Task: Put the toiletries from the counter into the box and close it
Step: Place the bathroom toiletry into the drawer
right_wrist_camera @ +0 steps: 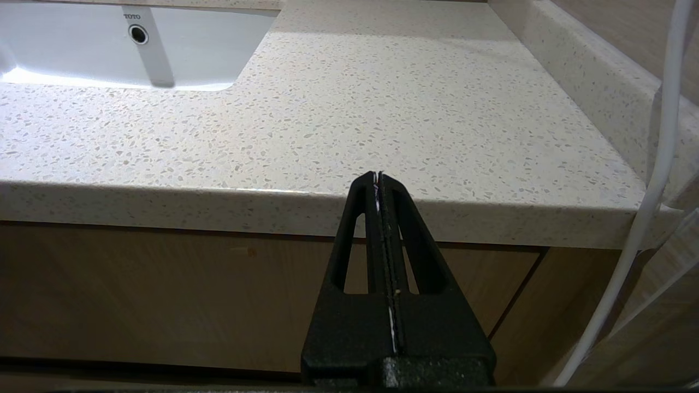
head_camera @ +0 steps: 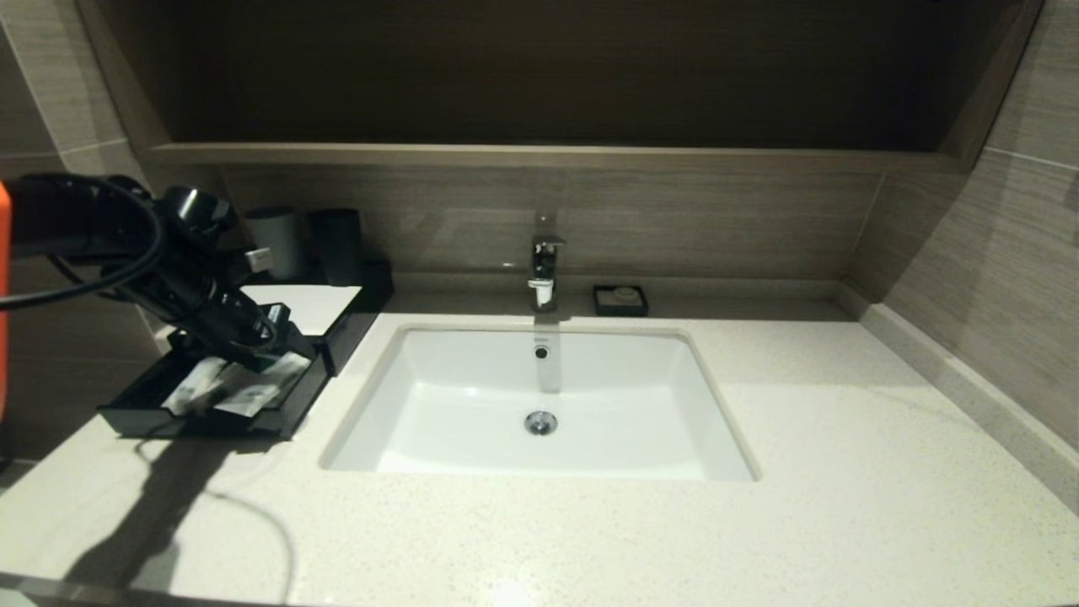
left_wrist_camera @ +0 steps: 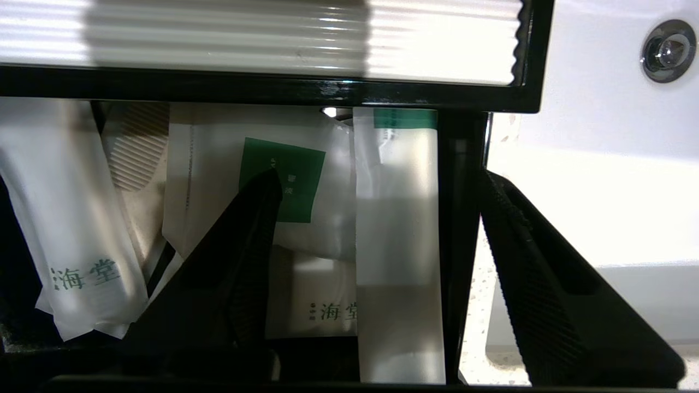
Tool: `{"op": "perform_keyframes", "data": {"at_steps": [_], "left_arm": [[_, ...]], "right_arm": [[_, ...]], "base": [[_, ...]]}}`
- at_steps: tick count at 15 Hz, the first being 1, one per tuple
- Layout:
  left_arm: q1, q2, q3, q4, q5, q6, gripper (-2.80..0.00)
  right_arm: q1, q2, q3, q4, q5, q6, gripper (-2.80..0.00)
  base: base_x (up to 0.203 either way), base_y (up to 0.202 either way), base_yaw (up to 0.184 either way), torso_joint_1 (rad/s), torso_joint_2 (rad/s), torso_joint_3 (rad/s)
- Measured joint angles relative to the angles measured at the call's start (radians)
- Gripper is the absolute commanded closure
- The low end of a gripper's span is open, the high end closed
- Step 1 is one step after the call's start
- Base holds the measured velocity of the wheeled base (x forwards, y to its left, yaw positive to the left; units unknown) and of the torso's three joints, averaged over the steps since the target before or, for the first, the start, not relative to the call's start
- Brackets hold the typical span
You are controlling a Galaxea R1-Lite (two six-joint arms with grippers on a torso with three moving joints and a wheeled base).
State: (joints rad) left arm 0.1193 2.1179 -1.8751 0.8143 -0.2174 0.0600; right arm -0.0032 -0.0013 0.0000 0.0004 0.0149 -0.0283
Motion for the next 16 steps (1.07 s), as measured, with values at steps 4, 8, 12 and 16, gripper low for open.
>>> {"op": "perform_keyframes", "data": {"at_steps": [4, 8, 12, 16], "left_arm": [[0.033, -0.027, 0.001, 0.002, 0.000, 0.002, -2.80], [0.076, -0.082, 0.011, 0.013, 0.001, 0.005, -2.80], [0.086, -0.156, 0.057, 0.013, -0.001, 0.008, 0.00], [0.086, -0.253, 0.191, 0.014, -0.011, 0.069, 0.00]], "right_arm": [[0.000, 0.000, 0.000, 0.000, 0.000, 0.000, 0.00], [0.000, 0.000, 0.000, 0.000, 0.000, 0.000, 0.00], [0.000, 0.000, 0.000, 0.000, 0.000, 0.000, 0.00], [0.000, 0.000, 0.000, 0.000, 0.000, 0.000, 0.00]], "base": [[0.000, 0.000, 0.000, 0.000, 0.00, 0.000], [0.000, 0.000, 0.000, 0.000, 0.00, 0.000], [0.000, 0.000, 0.000, 0.000, 0.00, 0.000], [0.000, 0.000, 0.000, 0.000, 0.00, 0.000]]}}
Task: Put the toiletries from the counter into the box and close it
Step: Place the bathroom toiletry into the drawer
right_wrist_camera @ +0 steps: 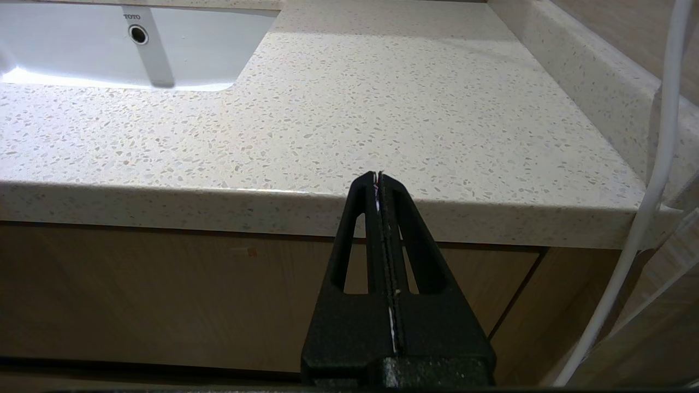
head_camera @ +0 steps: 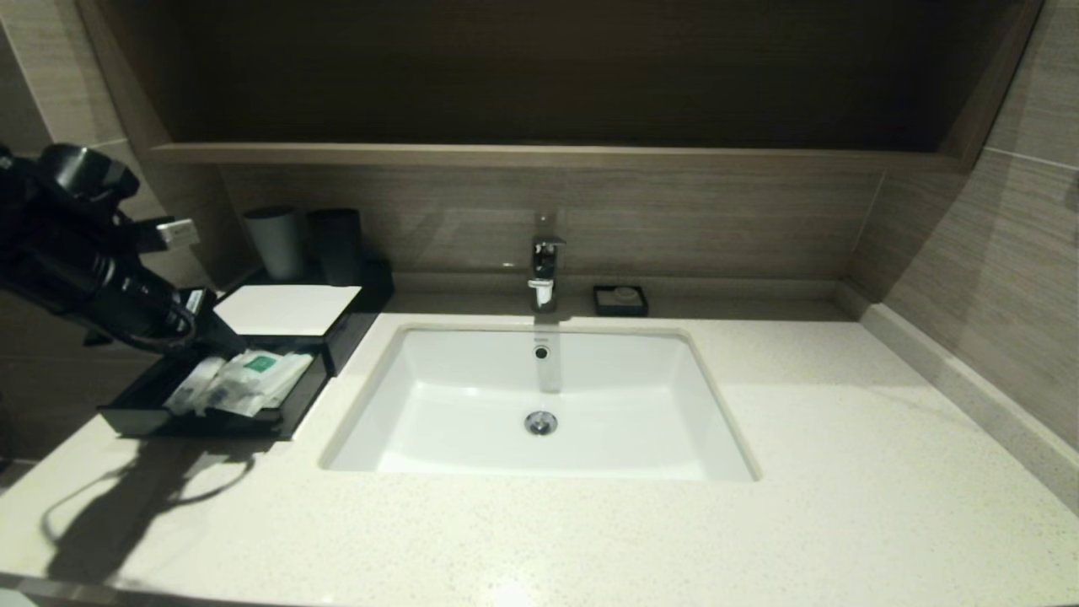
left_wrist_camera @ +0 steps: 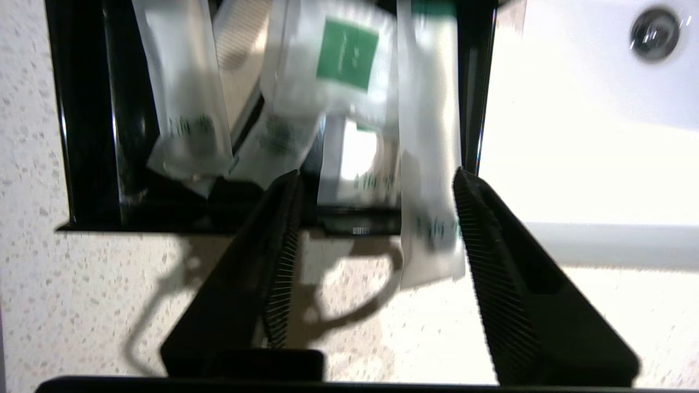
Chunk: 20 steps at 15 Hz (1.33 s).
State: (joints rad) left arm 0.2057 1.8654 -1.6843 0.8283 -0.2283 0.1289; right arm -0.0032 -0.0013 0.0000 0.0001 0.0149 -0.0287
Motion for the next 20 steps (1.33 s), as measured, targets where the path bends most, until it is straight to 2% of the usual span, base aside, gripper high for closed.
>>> {"op": "perform_keyframes", "data": {"at_steps": [4, 8, 15, 20], "left_arm": [[-0.001, -0.103, 0.149, -0.009, -0.004, 0.090, 0.00], [-0.010, -0.156, 0.216, -0.010, -0.012, 0.097, 0.00], [-0.065, -0.225, 0.251, 0.000, -0.034, 0.096, 0.00], [-0.073, -0.222, 0.272, -0.002, -0.032, 0.099, 0.00]], "right_arm": [[0.000, 0.000, 0.000, 0.000, 0.000, 0.000, 0.00], [0.000, 0.000, 0.000, 0.000, 0.000, 0.001, 0.00], [0.000, 0.000, 0.000, 0.000, 0.000, 0.000, 0.00], [0.000, 0.000, 0.000, 0.000, 0.000, 0.000, 0.00]], "base": [[0.000, 0.000, 0.000, 0.000, 0.00, 0.000], [0.000, 0.000, 0.000, 0.000, 0.00, 0.000], [0.000, 0.000, 0.000, 0.000, 0.00, 0.000], [0.000, 0.000, 0.000, 0.000, 0.00, 0.000]]}}
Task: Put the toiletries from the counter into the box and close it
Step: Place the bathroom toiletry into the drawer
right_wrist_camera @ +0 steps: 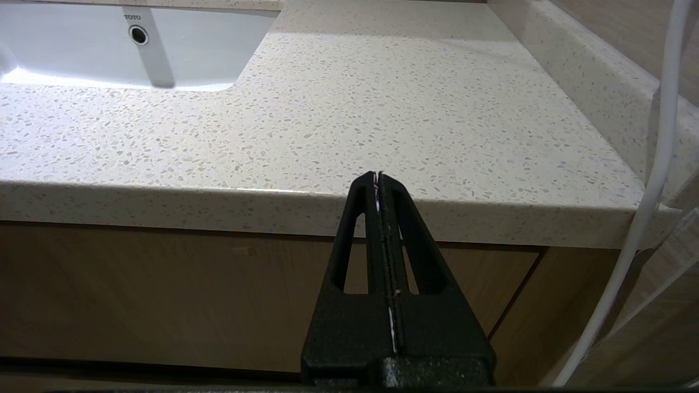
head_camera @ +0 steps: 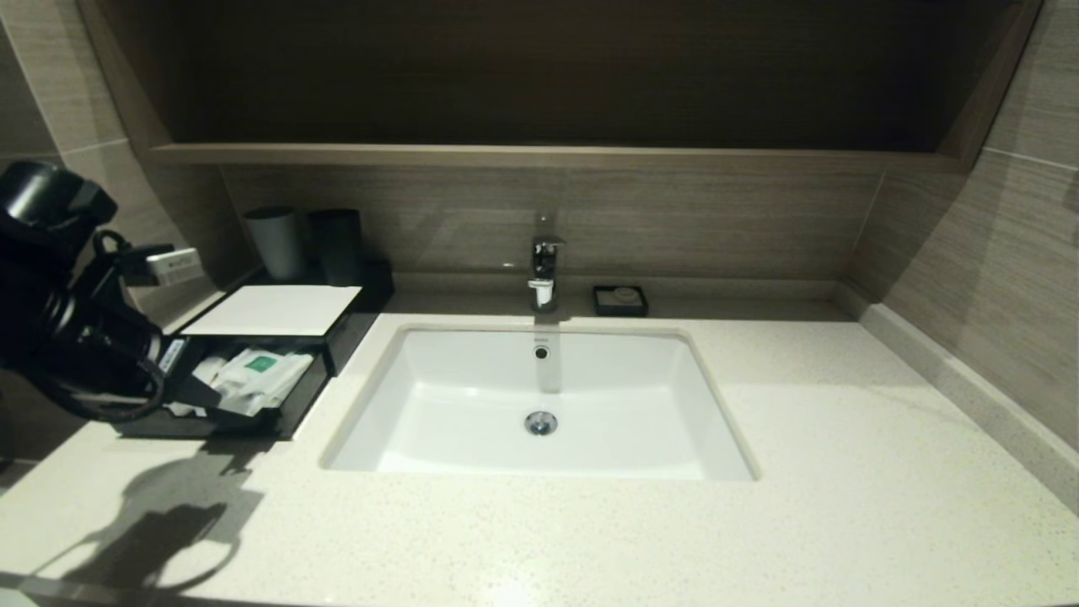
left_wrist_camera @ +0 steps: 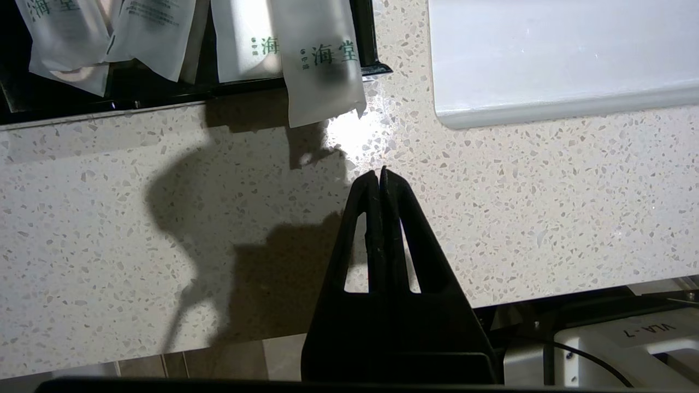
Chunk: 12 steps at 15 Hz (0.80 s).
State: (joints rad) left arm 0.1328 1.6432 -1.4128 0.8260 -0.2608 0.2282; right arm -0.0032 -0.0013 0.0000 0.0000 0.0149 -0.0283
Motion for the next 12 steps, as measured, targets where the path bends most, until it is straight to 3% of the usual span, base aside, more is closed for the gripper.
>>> {"op": "perform_keyframes", "data": {"at_steps": [12], "left_arm": [[0.000, 0.051, 0.025, -0.016, 0.010, -0.002, 0.00]], "right_arm": [[0.000, 0.000, 0.000, 0.000, 0.000, 0.000, 0.00]], "base": [[0.000, 0.000, 0.000, 0.000, 0.00, 0.000]]}}
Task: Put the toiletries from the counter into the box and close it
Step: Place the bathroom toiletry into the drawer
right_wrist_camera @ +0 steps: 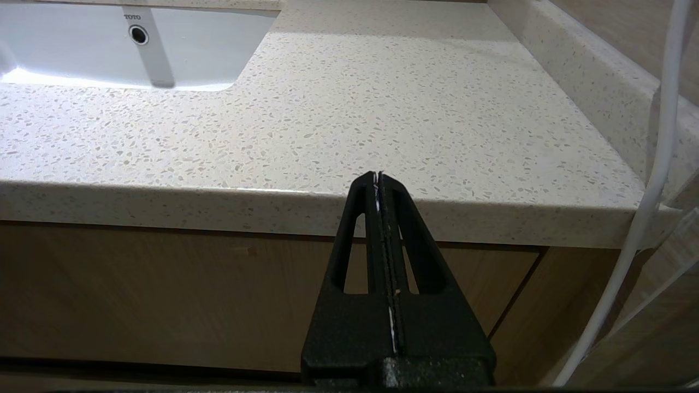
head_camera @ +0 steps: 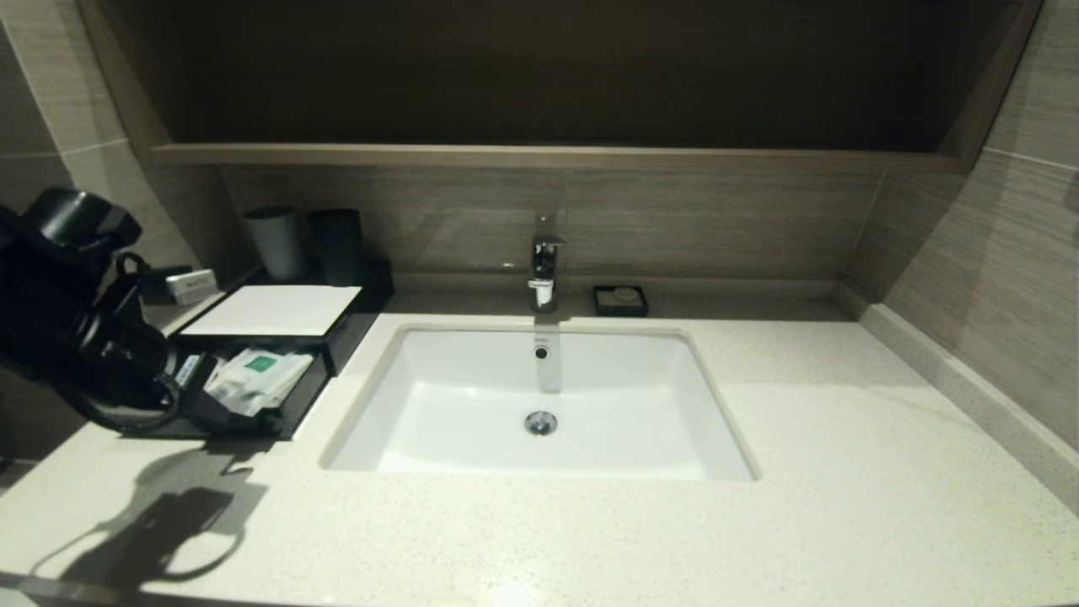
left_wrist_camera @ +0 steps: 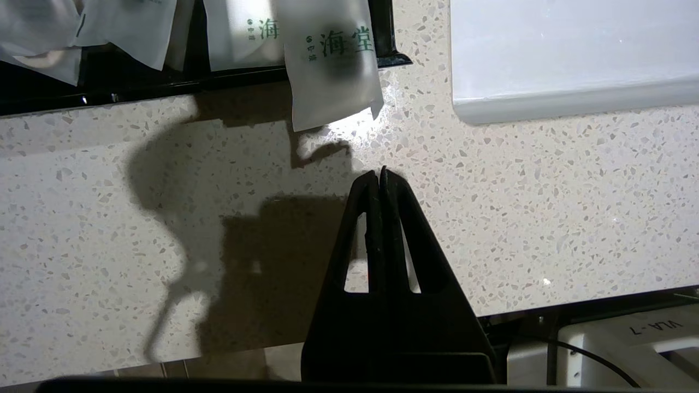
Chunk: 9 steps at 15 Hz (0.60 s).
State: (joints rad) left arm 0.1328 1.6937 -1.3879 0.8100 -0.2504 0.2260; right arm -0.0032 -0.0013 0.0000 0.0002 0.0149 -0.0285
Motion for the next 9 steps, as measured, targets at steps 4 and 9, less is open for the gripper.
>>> {"op": "perform_keyframes", "data": {"at_steps": [4, 9], "left_arm": [[0.000, 0.031, -0.003, -0.005, -0.001, 0.000, 0.00], [-0.001, 0.042, -0.012, -0.011, -0.001, -0.001, 0.00]], "right_arm": [[0.000, 0.000, 0.000, 0.000, 0.000, 0.000, 0.00], [0.000, 0.000, 0.000, 0.000, 0.000, 0.000, 0.00]], "base": [[0.000, 0.000, 0.000, 0.000, 0.00, 0.000], [0.000, 0.000, 0.000, 0.000, 0.00, 0.000]]}}
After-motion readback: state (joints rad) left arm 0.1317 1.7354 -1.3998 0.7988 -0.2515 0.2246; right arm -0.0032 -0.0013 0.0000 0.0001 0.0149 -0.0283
